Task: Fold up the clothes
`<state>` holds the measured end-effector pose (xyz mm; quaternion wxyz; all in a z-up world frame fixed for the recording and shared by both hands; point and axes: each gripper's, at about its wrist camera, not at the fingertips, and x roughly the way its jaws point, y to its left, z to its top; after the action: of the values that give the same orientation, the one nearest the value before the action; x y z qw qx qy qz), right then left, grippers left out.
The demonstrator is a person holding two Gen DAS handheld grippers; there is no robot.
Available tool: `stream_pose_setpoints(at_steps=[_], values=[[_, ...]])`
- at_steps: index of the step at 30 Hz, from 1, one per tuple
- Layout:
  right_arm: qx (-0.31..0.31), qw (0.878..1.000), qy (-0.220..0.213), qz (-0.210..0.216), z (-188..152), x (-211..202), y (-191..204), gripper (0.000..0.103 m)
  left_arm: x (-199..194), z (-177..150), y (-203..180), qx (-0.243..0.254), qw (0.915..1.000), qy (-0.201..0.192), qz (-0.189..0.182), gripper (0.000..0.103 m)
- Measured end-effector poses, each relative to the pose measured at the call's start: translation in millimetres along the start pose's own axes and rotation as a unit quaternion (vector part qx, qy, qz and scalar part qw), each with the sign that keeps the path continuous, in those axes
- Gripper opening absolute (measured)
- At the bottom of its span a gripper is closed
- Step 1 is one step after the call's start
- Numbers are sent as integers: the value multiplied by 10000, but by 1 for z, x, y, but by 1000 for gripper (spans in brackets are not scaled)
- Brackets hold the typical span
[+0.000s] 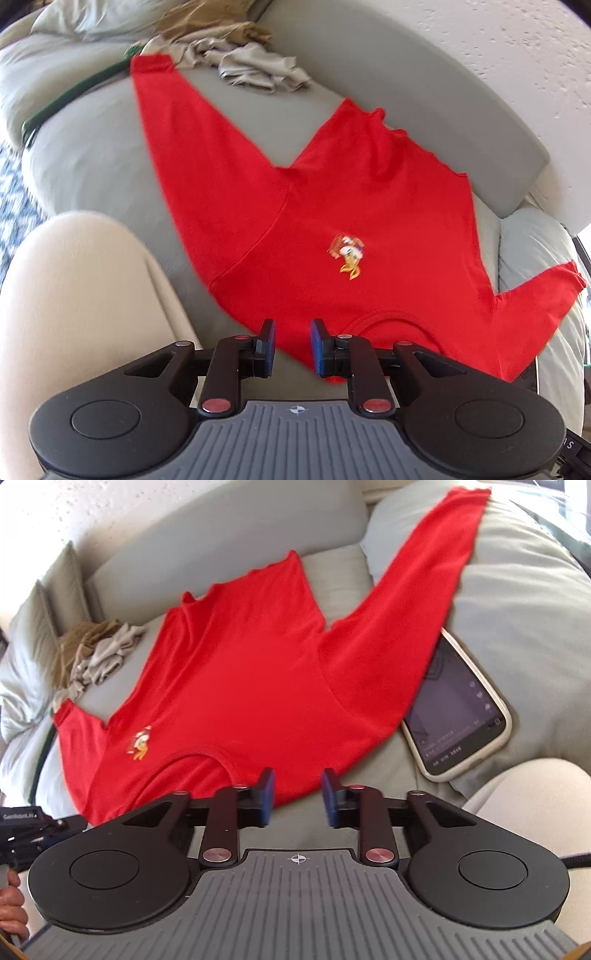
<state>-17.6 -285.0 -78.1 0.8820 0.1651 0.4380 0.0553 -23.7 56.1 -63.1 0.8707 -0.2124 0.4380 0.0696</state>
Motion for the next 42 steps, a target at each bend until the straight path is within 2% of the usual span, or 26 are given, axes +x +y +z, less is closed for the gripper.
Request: stream_pose_setpoints(at_steps=[4, 7, 10, 11, 13, 18, 21, 23, 24, 25, 27, 30, 32, 38, 42], values=[[-412, 9990, 99, 141, 9, 16, 17, 11, 21, 10, -30, 901, 9953, -270, -216, 17], [-735, 9969, 259, 99, 12, 39, 29, 13, 43, 0, -47, 1490, 9885, 25, -245, 16], [-1245, 9906, 556, -99, 1, 61, 40, 15, 62, -23, -53, 1953, 9785, 644, -156, 17], [-1348, 9893, 533, -136, -2, 59, 42, 15, 59, -30, -55, 2177, 9748, 476, -123, 17], [-1423, 9878, 611, -141, -5, 54, 44, 15, 54, -38, -60, 2529, 9664, 461, -19, 15], [-973, 9859, 1325, 299, -17, 45, 39, 17, 45, -39, -56, 2469, 9649, 896, -79, 15], [-646, 9856, 1438, 617, -25, 33, 31, 17, 36, -42, -54, 2403, 9645, 1087, -150, 16], [-580, 9877, 1285, 674, -24, 20, 29, 18, 28, -43, -52, 2276, 9665, 1158, -240, 19], [-561, 9887, 1202, 700, -23, 13, 28, 22, 25, -43, -51, 2214, 9675, 1190, -284, 20], [-569, 9898, 1087, 729, -20, 4, 28, 31, 19, -41, -52, 2210, 9684, 1114, -304, 21], [-634, 9913, 838, 791, -13, -15, 30, 41, 8, -35, -54, 2202, 9701, 962, -344, 22], [-727, 9922, 463, 906, 3, -44, 31, 47, -12, -16, -58, 2191, 9718, 671, -551, 24], [-781, 9922, 203, 949, 18, -63, 31, 49, -26, 0, -62, 2194, 9724, 434, -665, 32], [-995, 9874, -652, 1046, 79, -117, 43, 53, -58, 59, -69, 2027, 9729, -373, -1044, 37], [-1119, 9810, -1167, 1073, 124, -132, 54, 61, -51, 104, -71, 1960, 9728, -645, -1048, 41]])
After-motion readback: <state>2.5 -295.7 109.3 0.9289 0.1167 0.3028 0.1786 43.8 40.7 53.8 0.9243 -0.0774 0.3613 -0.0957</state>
